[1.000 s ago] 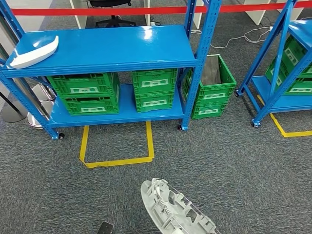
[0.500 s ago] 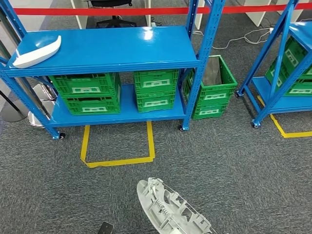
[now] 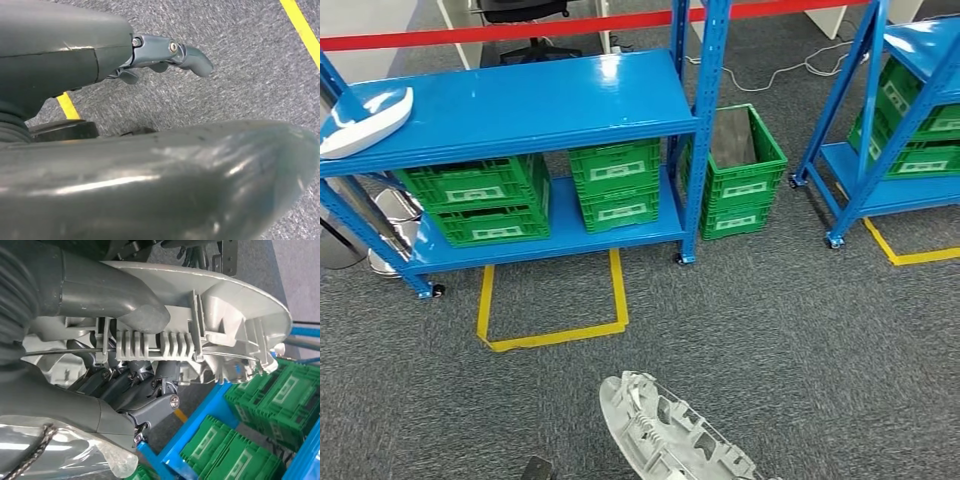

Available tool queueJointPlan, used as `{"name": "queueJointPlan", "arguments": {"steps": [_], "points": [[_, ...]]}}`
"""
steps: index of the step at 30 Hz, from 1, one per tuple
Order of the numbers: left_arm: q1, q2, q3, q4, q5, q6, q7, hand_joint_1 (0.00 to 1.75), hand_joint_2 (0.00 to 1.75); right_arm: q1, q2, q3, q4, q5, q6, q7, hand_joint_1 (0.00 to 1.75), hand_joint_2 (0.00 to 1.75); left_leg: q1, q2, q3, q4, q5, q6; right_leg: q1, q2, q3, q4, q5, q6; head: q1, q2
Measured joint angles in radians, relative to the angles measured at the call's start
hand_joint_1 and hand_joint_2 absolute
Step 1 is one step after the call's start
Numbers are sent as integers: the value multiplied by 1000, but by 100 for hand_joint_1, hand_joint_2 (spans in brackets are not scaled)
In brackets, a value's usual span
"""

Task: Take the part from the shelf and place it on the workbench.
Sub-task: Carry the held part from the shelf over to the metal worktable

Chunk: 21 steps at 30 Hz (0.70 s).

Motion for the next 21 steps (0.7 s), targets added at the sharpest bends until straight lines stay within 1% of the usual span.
{"name": "queueJointPlan", "arguments": {"steps": [1, 2, 3, 4, 5, 6, 7, 8, 9, 10, 11, 12, 13, 14, 15, 16, 17, 18, 19, 20, 21], "points": [[0, 0, 0, 0, 0, 0, 0, 0, 0, 0, 4, 0, 4, 1, 2, 0, 175, 175, 0, -1, -28, 63, -24, -1, 1, 5, 0, 0, 0, -1, 0, 0], [0, 0, 1, 0, 0, 0, 0, 0, 0, 0, 8, 0, 8, 3, 6, -1, 175, 175, 1, -1, -43, 100, -30, -2, 1, 10, 0, 0, 0, -2, 0, 0], [0, 0, 1, 0, 0, 0, 0, 0, 0, 0, 12, 0, 12, 5, 9, -1, 175, 175, 1, -2, -41, 97, -16, -1, 1, 17, 1, 1, 0, -2, 0, 0], [0, 0, 1, 0, 0, 0, 0, 0, 0, 0, 15, 0, 15, 7, 12, -1, 175, 175, 2, -4, -20, 53, 16, 1, 1, 24, 2, 1, 0, -2, 0, 0], [0, 0, 2, 0, 0, 0, 0, 0, 0, 0, 19, 0, 17, 8, 14, -1, 175, 175, 3, -13, 11, -15, 55, 3, 0, 32, 4, 1, -1, -1, 0, 0], [0, 0, 2, 0, 0, 0, 0, 0, 0, 0, 21, -1, 18, 9, 15, -1, 175, 175, 5, -28, 42, -84, 84, 7, 2, 39, 4, 2, -2, 3, 0, 0], [0, 0, 2, 0, 0, 0, 0, 0, 0, 1, 23, -1, 18, 10, 16, 0, 175, 175, 5, -41, 66, -138, 101, 9, 2, 46, 1, 4, -2, 7, 0, 0], [-1, 0, 2, 0, 0, 0, 0, 0, 0, 1, 25, -1, 19, 12, 16, 0, 175, 175, 5, -51, 78, -168, 105, 12, 2, 52, -3, 5, -1, 13, 1, 0], [-1, 0, 2, 0, 0, -1, 0, 0, 0, 2, 26, -2, 19, 13, 16, 1, 175, 175, 4, -54, 80, -177, 101, 15, 2, 57, -7, 5, 1, 21, 1, 0], [-2, -1, 3, 0, 1, -1, 0, 0, 0, 3, 27, -3, 19, 14, 16, 1, 175, 175, 3, -48, 80, -181, 101, 20, -1, 63, -11, 3, 3, 28, 1, 0], [-2, -1, 3, 0, 1, -1, 0, 0, 0, 4, 28, -4, 19, 15, 15, 1, 175, 175, 3, -42, 80, -184, 104, 26, -2, 61, -15, 4, 2, 35, 2, 0], [-2, -2, 4, 0, 1, 0, 0, 0, 0, 4, 28, -5, 19, 15, 15, 2, 175, 175, 4, -35, 82, -187, 106, 33, -2, 52, -22, 15, -6, 39, 3, 0], [-2, -2, 4, 0, 1, 0, 0, 0, 0, 4, 29, -7, 19, 15, 16, 2, 175, 175, 6, -27, 83, -191, 108, 39, -1, 38, -39, 48, -26, 41, 5, 0], [-2, -3, 5, 0, 1, 0, 0, 0, 0, 4, 29, -8, 20, 16, 16, 2, 175, 175, 5, -18, 83, -193, 109, 44, 0, 21, -66, 102, -56, 42, 7, 0], [-1, -3, 6, 0, 1, -1, 0, 0, 0, 4, 30, -9, 20, 17, 18, 4, 175, 175, 3, -11, 82, -193, 108, 47, 1, 9, -99, 170, -88, 43, 8, 0], [0, -3, 7, 0, 1, -1, 0, 0, 0, 4, 32, -10, 21, 20, 19, 8, 175, 175, 1, -2, 82, -193, 108, 49, 2, 5, -130, 236, -115, 44, 8, 0], [0, -3, 9, 0, 1, -1, 0, 0, 0, 5, 34, -10, 22, 24, 21, 14, 175, 175, -2, 7, 81, -193, 107, 50, 2, 3, -149, 277, -125, 43, 8, 0], [0, -3, 10, 0, 1, -1, 0, 0, 0, 7, 37, -11, 23, 28, 22, 22, 175, 175, -4, 15, 82, -192, 107, 51, 2, 2, -150, 281, -117, 42, 8, 0], [1, -3, 12, 0, 1, -1, 0, 0, 0, 9, 40, -11, 24, 32, 22, 30, 175, 175, -6, 22, 83, -192, 106, 51, 3, -1, -129, 243, -90, 39, 8, 0], [1, -3, 13, 0, 1, -1, 0, 0, 0, 11, 42, -12, 24, 35, 22, 35, 175, 175, -8, 29, 85, -192, 105, 51, 4, -11, -91, 176, -56, 34, 8, 0], [1, -3, 14, 0, 1, -1, 0, 0, 0, 12, 44, -13, 24, 36, 22, 39, 175, 175, -11, 34, 87, -192, 103, 49, 8, -28, -52, 104, -32, 29, 8, 0]]}}
